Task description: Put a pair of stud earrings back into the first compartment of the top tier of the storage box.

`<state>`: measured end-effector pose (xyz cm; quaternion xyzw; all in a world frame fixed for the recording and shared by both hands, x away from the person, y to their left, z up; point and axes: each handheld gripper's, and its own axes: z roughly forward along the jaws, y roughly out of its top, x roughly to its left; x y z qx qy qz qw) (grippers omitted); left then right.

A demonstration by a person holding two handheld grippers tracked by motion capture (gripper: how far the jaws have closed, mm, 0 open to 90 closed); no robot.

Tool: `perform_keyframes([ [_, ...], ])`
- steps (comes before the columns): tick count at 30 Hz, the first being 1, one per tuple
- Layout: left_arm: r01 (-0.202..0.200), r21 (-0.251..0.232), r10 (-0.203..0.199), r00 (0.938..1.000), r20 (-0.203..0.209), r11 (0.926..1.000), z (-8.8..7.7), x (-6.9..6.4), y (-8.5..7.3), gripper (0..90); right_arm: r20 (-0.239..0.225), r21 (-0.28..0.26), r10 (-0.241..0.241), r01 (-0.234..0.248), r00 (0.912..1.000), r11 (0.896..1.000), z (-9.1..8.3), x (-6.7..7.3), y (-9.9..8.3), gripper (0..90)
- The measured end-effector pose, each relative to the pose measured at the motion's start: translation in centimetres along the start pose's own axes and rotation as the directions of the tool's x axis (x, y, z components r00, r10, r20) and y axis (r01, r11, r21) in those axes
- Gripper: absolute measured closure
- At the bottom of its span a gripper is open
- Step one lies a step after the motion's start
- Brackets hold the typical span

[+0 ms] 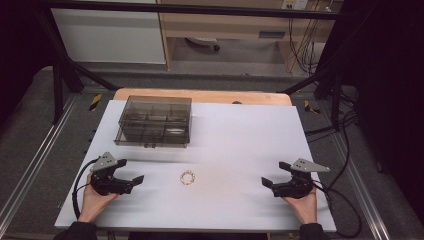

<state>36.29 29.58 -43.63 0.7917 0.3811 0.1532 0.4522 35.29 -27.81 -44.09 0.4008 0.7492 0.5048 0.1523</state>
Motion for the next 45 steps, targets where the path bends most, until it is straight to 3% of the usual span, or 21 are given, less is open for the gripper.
perform_keyframes([
  [13,0.016,-0.006,-0.016,0.9998,0.014,0.9999,0.2,-1.0,0.7,4.0,-0.012,0.006,0.006,-0.006,0.9999,1.000,-0.2,-0.1,0.0,0.5],
  [23,0.019,-0.006,-0.019,0.9994,0.029,0.9998,1.9,-3.0,2.8,5.4,-0.011,0.007,0.000,0.000,0.9999,1.000,-0.5,-0.1,0.0,0.5],
  [39,-0.022,0.089,0.016,0.9981,0.060,0.9958,6.0,-6.4,4.4,8.5,-0.009,0.024,-0.013,0.014,0.9999,1.000,-0.5,0.1,-0.1,0.5],
  [45,-0.017,0.115,0.010,0.9981,0.061,0.9932,7.3,-7.1,4.8,12.1,-0.009,0.031,-0.018,0.018,0.9998,0.999,-0.4,0.1,-0.1,0.5],
])
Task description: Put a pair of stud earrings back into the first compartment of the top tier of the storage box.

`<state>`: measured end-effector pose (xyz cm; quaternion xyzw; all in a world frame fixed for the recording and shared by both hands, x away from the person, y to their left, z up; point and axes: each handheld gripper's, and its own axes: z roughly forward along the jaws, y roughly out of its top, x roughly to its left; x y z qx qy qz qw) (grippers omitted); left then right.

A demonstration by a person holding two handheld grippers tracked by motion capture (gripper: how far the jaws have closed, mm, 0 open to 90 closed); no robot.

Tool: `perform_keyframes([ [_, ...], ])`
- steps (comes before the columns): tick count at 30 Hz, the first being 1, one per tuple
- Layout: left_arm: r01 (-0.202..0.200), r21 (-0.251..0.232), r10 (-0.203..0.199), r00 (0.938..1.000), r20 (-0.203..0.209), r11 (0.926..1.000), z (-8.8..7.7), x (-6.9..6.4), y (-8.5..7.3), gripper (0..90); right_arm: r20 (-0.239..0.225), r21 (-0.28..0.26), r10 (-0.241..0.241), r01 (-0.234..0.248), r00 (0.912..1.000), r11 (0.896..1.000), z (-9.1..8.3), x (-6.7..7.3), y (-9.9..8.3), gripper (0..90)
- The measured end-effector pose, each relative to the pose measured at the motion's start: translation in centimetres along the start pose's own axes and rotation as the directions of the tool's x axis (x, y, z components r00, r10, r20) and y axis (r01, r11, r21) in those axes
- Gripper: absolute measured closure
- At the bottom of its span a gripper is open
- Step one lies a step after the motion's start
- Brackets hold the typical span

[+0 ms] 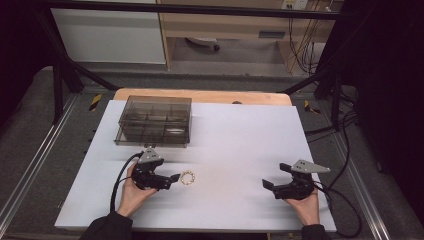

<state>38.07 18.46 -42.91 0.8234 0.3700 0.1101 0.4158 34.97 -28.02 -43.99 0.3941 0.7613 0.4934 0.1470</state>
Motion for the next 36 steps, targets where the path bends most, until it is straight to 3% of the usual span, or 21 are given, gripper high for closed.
perform_keyframes([
  [14,-0.006,0.033,0.006,0.9999,-0.015,0.9994,1.9,-1.1,0.2,24.2,0.003,0.004,-0.001,0.001,1.0000,1.000,0.0,0.0,0.0,0.5],
  [31,0.021,0.069,-0.019,0.9993,-0.031,0.9974,3.1,-1.7,0.1,68.3,0.008,0.009,-0.002,0.002,1.0000,1.000,0.0,0.0,0.0,0.5],
  [36,0.034,0.079,-0.031,0.9988,-0.039,0.9963,3.4,-1.8,0.1,75.9,0.008,0.010,0.000,0.000,1.0000,1.000,0.0,0.0,0.0,0.5],
])
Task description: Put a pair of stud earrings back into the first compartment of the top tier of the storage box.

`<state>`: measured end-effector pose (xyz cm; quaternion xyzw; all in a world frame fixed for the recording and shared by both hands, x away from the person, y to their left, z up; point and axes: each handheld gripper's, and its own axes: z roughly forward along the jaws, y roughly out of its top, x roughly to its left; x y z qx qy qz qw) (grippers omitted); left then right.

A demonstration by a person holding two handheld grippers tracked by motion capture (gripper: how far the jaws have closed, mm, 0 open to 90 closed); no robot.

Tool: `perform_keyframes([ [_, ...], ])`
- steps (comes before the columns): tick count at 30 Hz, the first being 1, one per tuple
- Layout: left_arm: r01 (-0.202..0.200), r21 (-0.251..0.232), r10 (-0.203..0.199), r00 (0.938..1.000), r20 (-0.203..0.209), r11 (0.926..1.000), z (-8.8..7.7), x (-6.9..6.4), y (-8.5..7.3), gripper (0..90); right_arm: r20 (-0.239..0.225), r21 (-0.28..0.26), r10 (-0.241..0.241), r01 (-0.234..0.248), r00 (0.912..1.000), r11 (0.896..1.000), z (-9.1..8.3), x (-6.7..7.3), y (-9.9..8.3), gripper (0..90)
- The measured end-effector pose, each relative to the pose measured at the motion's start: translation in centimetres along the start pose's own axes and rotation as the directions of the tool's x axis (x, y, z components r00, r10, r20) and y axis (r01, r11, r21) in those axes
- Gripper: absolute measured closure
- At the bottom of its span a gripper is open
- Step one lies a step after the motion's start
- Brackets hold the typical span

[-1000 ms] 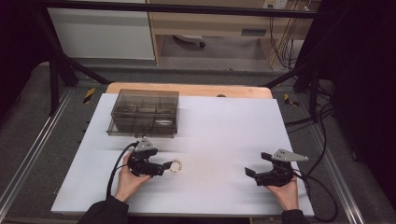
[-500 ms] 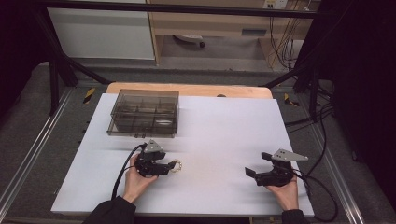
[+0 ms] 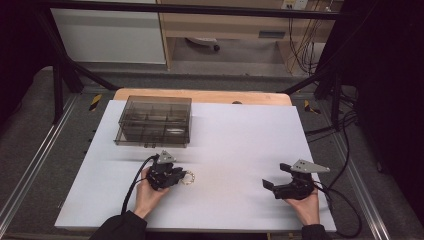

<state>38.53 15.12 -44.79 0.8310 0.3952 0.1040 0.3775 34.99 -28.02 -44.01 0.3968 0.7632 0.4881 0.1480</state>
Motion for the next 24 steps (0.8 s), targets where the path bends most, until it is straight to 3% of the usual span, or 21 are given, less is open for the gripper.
perform_keyframes([
  [13,0.009,0.007,-0.009,0.9998,-0.020,0.9999,0.2,-0.3,0.1,85.1,0.000,0.000,0.001,-0.001,1.0000,1.000,0.0,0.0,0.0,0.5],
  [24,0.021,-0.034,-0.021,0.9998,-0.002,0.9992,-1.5,-0.1,0.4,85.6,-0.002,0.001,0.000,0.000,1.0000,1.000,0.0,0.0,0.0,0.6],
])
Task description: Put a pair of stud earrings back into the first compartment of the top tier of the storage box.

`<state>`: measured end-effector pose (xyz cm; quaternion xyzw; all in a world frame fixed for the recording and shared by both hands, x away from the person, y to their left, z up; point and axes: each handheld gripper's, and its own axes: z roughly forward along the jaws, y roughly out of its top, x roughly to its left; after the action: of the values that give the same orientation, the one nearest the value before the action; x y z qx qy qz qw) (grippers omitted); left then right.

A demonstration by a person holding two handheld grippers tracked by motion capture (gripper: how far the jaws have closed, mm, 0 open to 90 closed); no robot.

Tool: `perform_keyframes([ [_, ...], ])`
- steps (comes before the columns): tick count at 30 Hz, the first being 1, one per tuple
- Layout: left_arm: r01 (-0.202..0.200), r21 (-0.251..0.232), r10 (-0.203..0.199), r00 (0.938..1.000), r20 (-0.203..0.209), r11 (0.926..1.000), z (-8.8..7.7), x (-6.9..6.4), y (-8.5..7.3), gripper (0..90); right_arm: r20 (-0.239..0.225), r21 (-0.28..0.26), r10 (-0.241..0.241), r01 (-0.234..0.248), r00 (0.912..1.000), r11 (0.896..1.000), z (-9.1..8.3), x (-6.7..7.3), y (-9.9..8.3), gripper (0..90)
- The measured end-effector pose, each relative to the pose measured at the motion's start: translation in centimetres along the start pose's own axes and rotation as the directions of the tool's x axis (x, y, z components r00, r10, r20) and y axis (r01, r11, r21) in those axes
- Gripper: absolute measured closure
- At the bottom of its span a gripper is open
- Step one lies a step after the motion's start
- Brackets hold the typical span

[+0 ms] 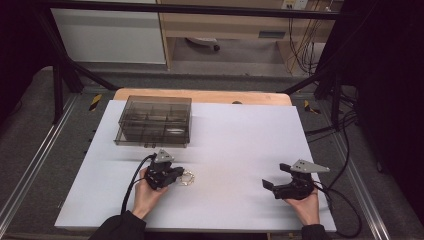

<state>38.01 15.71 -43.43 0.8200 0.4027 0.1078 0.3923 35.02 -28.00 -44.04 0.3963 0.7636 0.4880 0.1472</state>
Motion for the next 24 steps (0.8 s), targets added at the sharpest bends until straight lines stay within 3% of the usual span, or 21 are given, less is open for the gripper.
perform_keyframes([
  [8,0.010,-0.012,-0.009,0.9998,0.020,0.9999,-1.2,0.2,0.1,85.6,0.001,0.005,0.002,-0.002,1.0000,1.000,0.0,0.0,0.0,0.5],
  [24,0.001,-0.020,-0.002,1.0000,-0.008,0.9998,-4.9,1.4,-0.4,85.7,0.001,0.005,0.003,-0.003,1.0000,1.000,0.0,0.0,0.0,0.5],
])
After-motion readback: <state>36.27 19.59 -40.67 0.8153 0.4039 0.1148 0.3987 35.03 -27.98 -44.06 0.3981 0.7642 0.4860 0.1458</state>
